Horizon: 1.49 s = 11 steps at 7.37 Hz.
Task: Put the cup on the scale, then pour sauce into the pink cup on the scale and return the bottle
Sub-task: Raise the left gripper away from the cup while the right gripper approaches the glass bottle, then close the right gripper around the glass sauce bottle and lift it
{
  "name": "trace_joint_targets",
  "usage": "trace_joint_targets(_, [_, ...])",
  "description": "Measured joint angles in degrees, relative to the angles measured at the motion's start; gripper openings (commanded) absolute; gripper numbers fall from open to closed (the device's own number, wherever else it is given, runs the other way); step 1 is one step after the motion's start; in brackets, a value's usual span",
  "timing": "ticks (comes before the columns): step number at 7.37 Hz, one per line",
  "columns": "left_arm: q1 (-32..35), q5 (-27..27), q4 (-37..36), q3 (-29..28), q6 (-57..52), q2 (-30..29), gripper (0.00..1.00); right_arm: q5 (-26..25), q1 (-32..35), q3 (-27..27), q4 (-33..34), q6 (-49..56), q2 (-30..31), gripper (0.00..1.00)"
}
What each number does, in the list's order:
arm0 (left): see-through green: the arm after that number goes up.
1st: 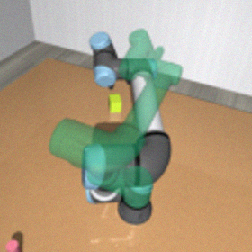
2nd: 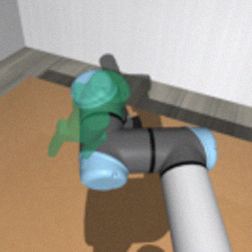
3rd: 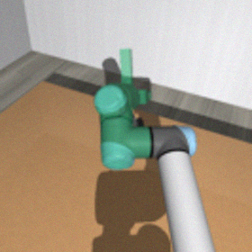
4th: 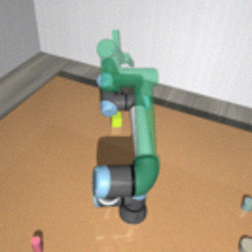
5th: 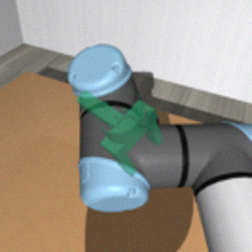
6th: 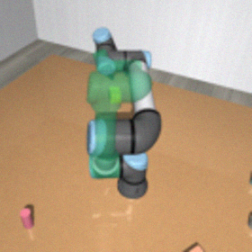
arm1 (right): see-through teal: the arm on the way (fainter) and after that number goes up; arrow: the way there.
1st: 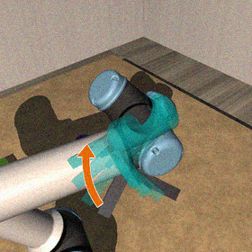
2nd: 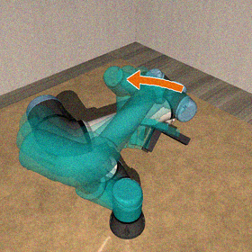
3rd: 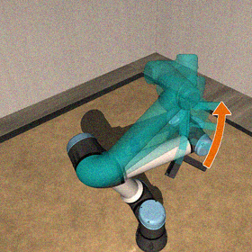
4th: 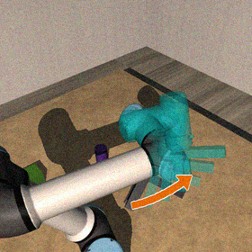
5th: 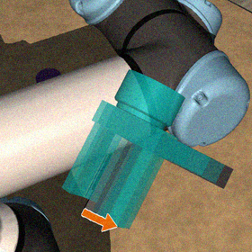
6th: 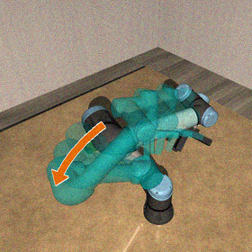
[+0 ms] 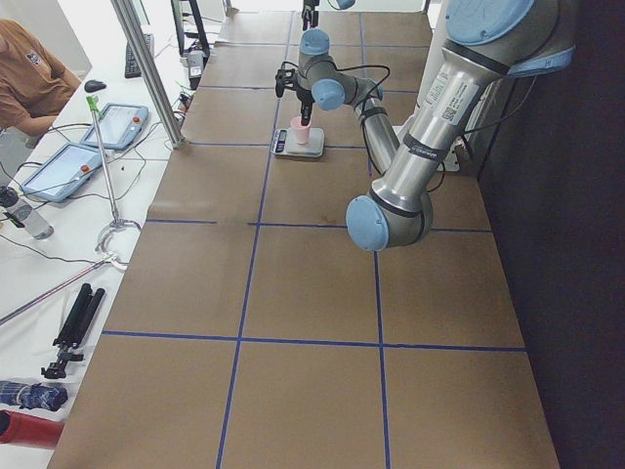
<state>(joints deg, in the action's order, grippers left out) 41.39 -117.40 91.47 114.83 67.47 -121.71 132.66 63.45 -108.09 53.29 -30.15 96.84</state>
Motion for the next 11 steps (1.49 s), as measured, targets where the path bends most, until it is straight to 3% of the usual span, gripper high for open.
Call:
trace_joint_targets(2, [3.6, -1.5, 0.3, 0.0, -7.0, 3.1, 0.54, -12.0, -11.3, -0.2, -12.2, -13.6, 2.6, 1.00])
trace_joint_targets(3, [5.4, -2.4, 0.4, 0.1, -10.4, 4.4, 0.63, -16.3, -15.9, -0.4, -14.4, -17.1, 3.2, 1.00])
trace_joint_targets(5, [7.5, -3.1, 0.3, -0.1, -14.1, 5.5, 0.65, -25.5, -25.7, -1.8, -15.8, -23.8, 3.5, 1.00])
trace_joint_targets(7, [10.2, -4.1, 0.1, -0.2, -19.6, 7.6, 0.65, -38.0, -34.2, -2.8, -15.9, -29.8, 3.4, 1.00])
trace_joint_targets(11, [11.6, -4.5, 0.2, -0.4, -24.7, 10.1, 0.66, -61.7, -42.9, -2.8, -15.4, -41.2, 3.1, 1.00])
